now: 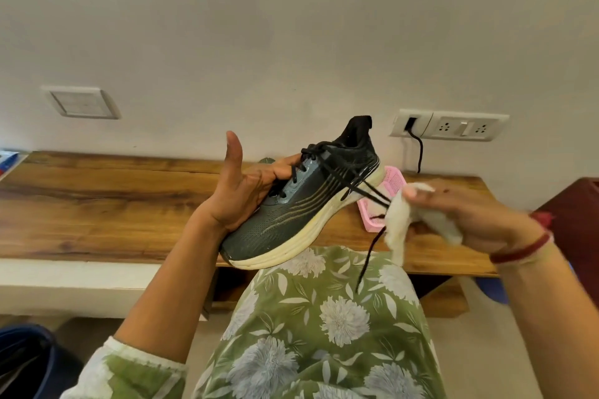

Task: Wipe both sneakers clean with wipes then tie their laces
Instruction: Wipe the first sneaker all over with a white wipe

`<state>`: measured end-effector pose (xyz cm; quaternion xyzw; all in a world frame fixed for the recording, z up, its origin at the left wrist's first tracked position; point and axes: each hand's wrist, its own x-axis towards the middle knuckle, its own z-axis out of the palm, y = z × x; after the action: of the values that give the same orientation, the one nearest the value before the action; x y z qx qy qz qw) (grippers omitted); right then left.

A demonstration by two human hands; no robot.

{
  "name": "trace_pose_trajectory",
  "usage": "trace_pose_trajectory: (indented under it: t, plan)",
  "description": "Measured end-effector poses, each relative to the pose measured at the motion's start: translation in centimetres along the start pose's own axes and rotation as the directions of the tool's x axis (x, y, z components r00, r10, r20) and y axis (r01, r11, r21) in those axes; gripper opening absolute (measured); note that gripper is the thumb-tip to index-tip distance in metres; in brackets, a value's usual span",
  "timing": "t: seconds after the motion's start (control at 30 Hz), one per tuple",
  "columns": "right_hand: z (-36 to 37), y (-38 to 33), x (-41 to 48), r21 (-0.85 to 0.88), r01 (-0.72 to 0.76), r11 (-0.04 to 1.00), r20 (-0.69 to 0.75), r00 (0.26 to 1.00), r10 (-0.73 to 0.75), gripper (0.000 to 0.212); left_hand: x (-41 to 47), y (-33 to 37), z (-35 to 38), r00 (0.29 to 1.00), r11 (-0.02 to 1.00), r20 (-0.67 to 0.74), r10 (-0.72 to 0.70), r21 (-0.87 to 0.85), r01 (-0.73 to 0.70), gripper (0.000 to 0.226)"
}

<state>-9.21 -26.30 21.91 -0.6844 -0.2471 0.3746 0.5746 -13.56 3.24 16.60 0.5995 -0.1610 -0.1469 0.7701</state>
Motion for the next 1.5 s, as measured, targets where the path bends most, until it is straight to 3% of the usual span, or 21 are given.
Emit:
trace_pose_trajectory:
  t: [0.07,0.17,0.27,0.4,0.57,0.73,0.93,1.07,1.2,1.3,1.37,1.43,1.5]
  plan:
    - [-0.7,-2.6,0.0,0.049,0.089,0.995,-0.005,0.996,-0.089,0.034,-0.2,-0.1,-0.3,1.0,1.0,0.003,-0.019,0.017,0.019,0.135]
    - [-1.4,-6.5,1.6,0.247,0.154,0.957,0.022,0.986,-0.164,0.026,-0.4,-0.2,-0.5,0.997,0.997,-0.028,-0.074,0.025,0.075,0.118]
    - [-2.2,-9.4,5.0,0.317,0.069,0.946,-0.026,0.998,-0.064,0.032,-0.7,-0.4,-0.3,0.997,0.992,-0.027,-0.067,0.109,0.069,0.125]
    - [-2.8,-11.8,9.3,0.17,-0.037,0.985,-0.102,0.993,0.055,0.023,-0.7,0.2,0.8,0.995,0.949,0.064,-0.078,0.311,0.054,0.077]
    - [-3.4,-13.4,13.2,-0.164,-0.173,0.971,-0.157,0.977,0.147,0.022,-0.4,-0.1,1.1,0.989,0.893,0.093,-0.118,0.445,0.065,0.068]
    - [-4.6,-15.0,14.2,-0.568,-0.27,0.778,-0.238,0.958,0.159,0.026,-0.3,-0.3,1.1,0.989,0.874,0.09,-0.121,0.482,0.063,0.046]
    - [-4.4,-14.3,14.7,-0.775,-0.185,0.604,-0.254,0.967,-0.03,0.039,-0.5,-0.2,0.4,0.993,0.887,0.051,-0.107,0.457,0.072,0.043]
    - [-3.9,-12.0,14.9,-0.679,-0.169,0.714,-0.253,0.967,-0.011,0.037,-0.7,-0.4,0.4,0.993,0.878,0.039,-0.107,0.473,0.076,0.039]
    - [-4.1,-10.2,12.9,-0.234,0.022,0.972,-0.311,0.945,-0.096,0.03,-0.8,-1.0,0.2,0.998,0.887,0.002,-0.069,0.458,0.061,0.045]
    - [-3.8,-8.2,10.1,0.17,0.169,0.971,-0.338,0.935,-0.104,0.035,-0.7,-1.3,0.2,0.997,0.902,-0.051,-0.053,0.426,0.07,0.047]
    - [-3.1,-6.2,8.3,0.316,0.247,0.916,-0.383,0.917,-0.115,0.036,-0.6,-1.3,0.2,0.997,0.924,-0.066,-0.045,0.377,0.067,0.044]
    - [-1.6,-4.2,7.0,0.34,0.32,0.884,-0.479,0.868,-0.13,0.033,-0.5,-1.4,0.0,0.996,0.931,-0.078,-0.032,0.359,0.058,0.044]
    - [0.8,-2.3,6.3,0.138,0.359,0.923,-0.6,0.772,-0.21,0.023,-0.3,-1.3,-0.1,0.996,0.934,-0.082,-0.037,0.353,0.064,0.047]
